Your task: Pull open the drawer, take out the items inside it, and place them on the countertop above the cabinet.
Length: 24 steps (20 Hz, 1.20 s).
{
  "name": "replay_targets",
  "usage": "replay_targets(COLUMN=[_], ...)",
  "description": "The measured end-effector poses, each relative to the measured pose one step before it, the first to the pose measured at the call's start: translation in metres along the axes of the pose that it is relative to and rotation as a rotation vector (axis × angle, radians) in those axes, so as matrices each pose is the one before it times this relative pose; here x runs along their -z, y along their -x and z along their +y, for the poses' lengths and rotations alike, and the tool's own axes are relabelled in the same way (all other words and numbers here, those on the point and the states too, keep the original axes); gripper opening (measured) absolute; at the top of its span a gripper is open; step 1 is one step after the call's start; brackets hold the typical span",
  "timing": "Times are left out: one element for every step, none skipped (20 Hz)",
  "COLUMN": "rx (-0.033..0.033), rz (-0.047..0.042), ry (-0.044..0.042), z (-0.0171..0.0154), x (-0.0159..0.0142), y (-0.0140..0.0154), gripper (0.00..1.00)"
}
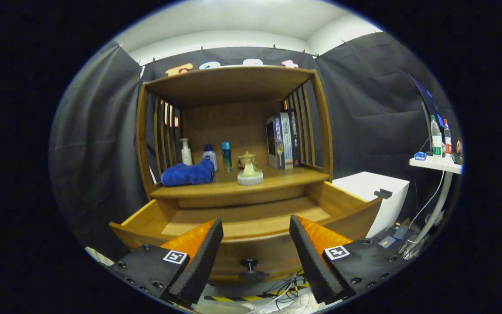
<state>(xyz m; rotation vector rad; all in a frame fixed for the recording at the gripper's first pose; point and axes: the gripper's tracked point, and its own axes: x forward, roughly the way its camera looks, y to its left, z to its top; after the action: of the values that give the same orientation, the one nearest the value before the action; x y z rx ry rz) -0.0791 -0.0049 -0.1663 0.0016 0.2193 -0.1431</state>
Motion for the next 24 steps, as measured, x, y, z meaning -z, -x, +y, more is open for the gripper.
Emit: replay_targets(rx=[0.00474, 0.00257, 0.00064, -0.0011, -0.00071, -0.00605, -0.00395, 0.00027, -0.00337, -0.00394, -0.00353, -0.00249, -0.00378, -0.00354, -0.00089, 0.00015, 0.00142, 0.00594, 0.00634, 0.00486, 0.0047, 0.00142, 0.00204, 0.00331], rz=[0.01471, 0.0133, 0.00965, 0.00686, 0.00536, 0.00681, -0.00791, -0.00917, 0.00088, 0.00404, 0.00078, 0.00117, 0.00833, 0.00659, -0.00131, -0.00027, -0.00151, -0.00221, 0.00114, -0.00088, -0.00037, 0.00209, 0.00322, 0.00135], ry=[-0.00303, -0.00297, -0.00207, -0.0005, 0.00399, 0.00896, 0.01222, 0.01205, 0.00554, -0.00018, -0.00273, -0.00471, -0.00729, -0.00518, -0.00157, -0.00017, 0.00281, 0.00508, 0.00621, 0.00281, -0.00317, -0.00297, 0.00073, 0.00301], z=[-0.00093, 0.00308, 0.00073, 0.00122, 0.00158, 0.00257, 0.00182, -0.00071, 0.00025, 0.00147, 0.0006, 0.00065, 0.00074, 0.00083, -0.00048, -0.00018, -0.00036, -0.00122, -0.00114, 0.00055, -0.00036, -0.00017, -0.0009, -0.00066], x=[0.00876, 0.00532, 0.00586, 0.00457, 0.00316, 0.00305, 0.00038, -0.00124, 0.0027, 0.00143, 0.00051, -0.00065, 0.00083, 0.00171, -0.00135, -0.00101, -0.00018, -0.00109, -0.00031, -0.00064, -0.00096, -0.0004, -0.0004, -0.00148], y=[-0.0006, -0.00411, -0.00164, -0.00279, -0.00278, -0.00214, -0.00064, -0.0006, 0.00044, -0.00017, -0.00046, -0.00105, -0.00148, 0.00107, -0.00067, -0.0021, -0.00197, -0.00125, -0.00121, -0.00223, -0.00268, -0.00195, -0.00259, -0.00266], gripper=[0.98, 0.98, 0.98, 0.98, 0.98, 0.98, 0.98, 0.98, 0.98, 0.98, 0.98, 0.98, 0.98, 0.98, 0.98, 0.98, 0.98, 0.98, 0.98, 0.98, 0.98, 0.98, 0.98, 0.98])
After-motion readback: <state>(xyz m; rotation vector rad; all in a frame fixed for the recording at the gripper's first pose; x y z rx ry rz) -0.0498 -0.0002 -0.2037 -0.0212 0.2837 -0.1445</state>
